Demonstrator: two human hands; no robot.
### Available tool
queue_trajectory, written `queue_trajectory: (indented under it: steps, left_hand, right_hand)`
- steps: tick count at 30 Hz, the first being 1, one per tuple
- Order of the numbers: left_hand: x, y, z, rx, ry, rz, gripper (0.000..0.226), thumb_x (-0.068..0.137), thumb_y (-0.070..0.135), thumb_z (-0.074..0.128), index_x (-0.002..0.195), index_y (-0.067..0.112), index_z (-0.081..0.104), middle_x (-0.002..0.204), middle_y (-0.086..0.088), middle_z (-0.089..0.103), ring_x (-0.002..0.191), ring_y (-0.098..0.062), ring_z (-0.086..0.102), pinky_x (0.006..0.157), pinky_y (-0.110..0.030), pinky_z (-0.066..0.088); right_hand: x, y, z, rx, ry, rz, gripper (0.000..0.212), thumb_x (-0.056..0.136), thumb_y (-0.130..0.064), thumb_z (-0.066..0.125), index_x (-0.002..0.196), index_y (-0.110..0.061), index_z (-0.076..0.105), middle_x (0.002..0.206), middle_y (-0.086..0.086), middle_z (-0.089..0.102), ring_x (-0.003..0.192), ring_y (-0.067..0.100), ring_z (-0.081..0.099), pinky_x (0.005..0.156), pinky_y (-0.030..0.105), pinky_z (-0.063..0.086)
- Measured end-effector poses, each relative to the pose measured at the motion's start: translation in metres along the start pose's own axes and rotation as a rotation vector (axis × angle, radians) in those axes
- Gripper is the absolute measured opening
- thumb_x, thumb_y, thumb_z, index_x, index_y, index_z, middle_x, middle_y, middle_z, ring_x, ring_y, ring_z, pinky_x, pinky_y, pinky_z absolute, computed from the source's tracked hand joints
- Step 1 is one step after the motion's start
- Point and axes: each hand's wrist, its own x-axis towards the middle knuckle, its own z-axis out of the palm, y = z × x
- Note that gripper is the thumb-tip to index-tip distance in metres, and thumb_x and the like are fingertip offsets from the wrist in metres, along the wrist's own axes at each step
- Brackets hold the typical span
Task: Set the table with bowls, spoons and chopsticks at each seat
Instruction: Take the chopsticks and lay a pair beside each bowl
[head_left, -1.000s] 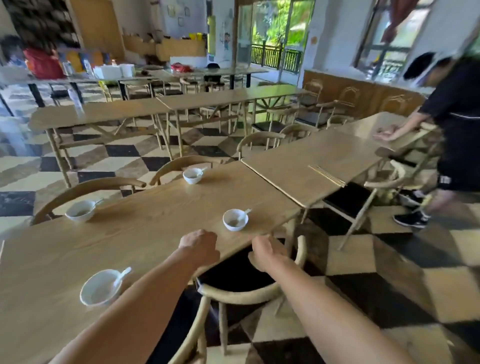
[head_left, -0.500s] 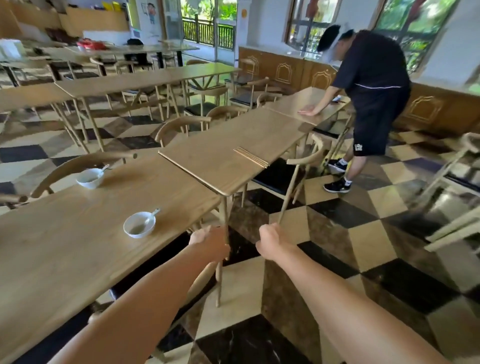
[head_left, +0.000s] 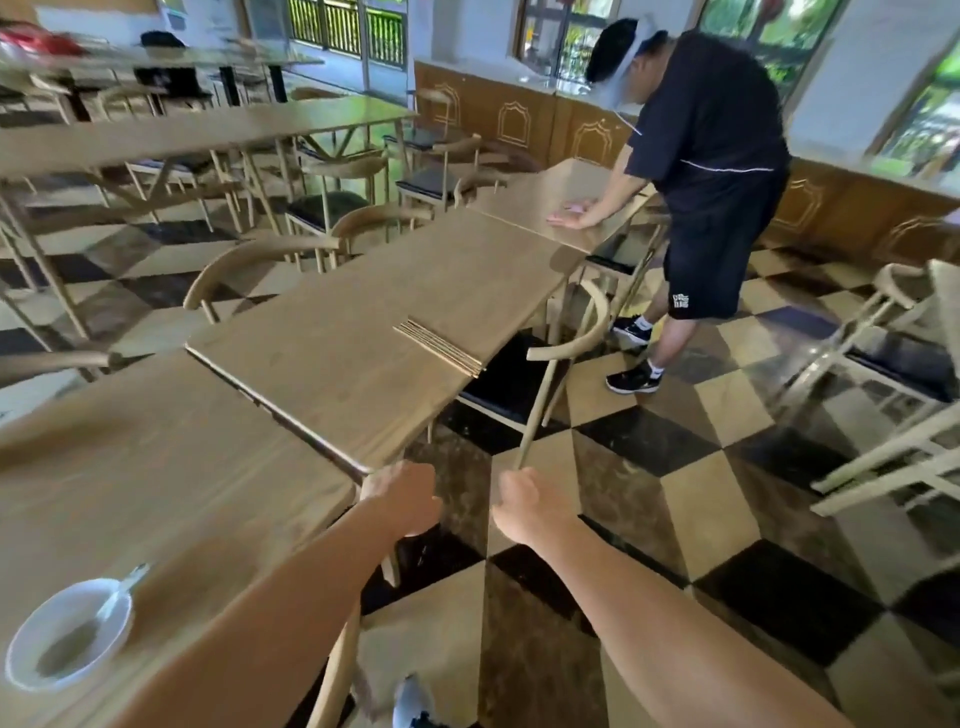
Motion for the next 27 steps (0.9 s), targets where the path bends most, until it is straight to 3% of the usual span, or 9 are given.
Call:
queue_trajectory:
  steps: [6,11,18,23,27]
  left_hand:
    - [0.132,-0.026,-0.037,-0.034,-0.038,0.004,0.024,0.096,0.033,0.043,0.102,0.018,0.06,0.087,0.003,0.059,0.076,-0.015,0.063,0.059,-0.027,0.053]
    - [0.191,-0.049,-0.05,-0.045,-0.086,-0.056,0.026,0.096,0.035,0.045,0.111,0.019,0.061,0.097,0.002,0.063,0.084,-0.017,0.063,0.069,-0.03,0.056]
    - [0.277,-0.076,-0.043,-0.094,-0.173,-0.218,0.02,0.095,0.03,0.045,0.106,0.02,0.06,0.102,0.001,0.064,0.092,-0.019,0.065,0.08,-0.033,0.058]
    - [0.357,-0.083,-0.04,-0.102,-0.269,-0.333,0.031,0.097,0.034,0.044,0.122,0.021,0.058,0.117,0.0,0.064,0.103,-0.021,0.065,0.08,-0.033,0.055]
    - [0.41,-0.084,-0.038,-0.137,-0.345,-0.401,0.031,0.098,0.037,0.043,0.12,0.022,0.059,0.118,0.001,0.064,0.104,-0.021,0.065,0.085,-0.033,0.056]
  right_hand:
    - [0.133,0.004,-0.047,-0.048,-0.038,0.03,0.028,0.098,-0.027,0.055,0.119,-0.008,0.06,0.112,0.01,0.065,0.101,0.023,0.065,0.077,0.027,0.048]
    - [0.204,-0.001,-0.053,-0.119,-0.095,0.029,0.031,0.098,-0.032,0.051,0.117,-0.009,0.059,0.108,0.009,0.066,0.09,0.022,0.064,0.069,0.027,0.047]
    - [0.323,-0.01,-0.046,-0.105,-0.071,-0.061,0.03,0.093,-0.038,0.05,0.111,-0.015,0.057,0.111,0.007,0.063,0.103,0.028,0.063,0.084,0.045,0.054]
    - [0.438,-0.015,-0.042,-0.141,-0.073,-0.253,0.035,0.093,-0.03,0.056,0.12,-0.008,0.055,0.119,0.011,0.06,0.111,0.028,0.058,0.092,0.038,0.049]
    - [0.515,-0.023,-0.02,-0.171,-0.156,-0.272,0.068,0.089,-0.039,0.053,0.142,-0.002,0.037,0.132,0.014,0.05,0.117,0.029,0.05,0.096,0.04,0.045]
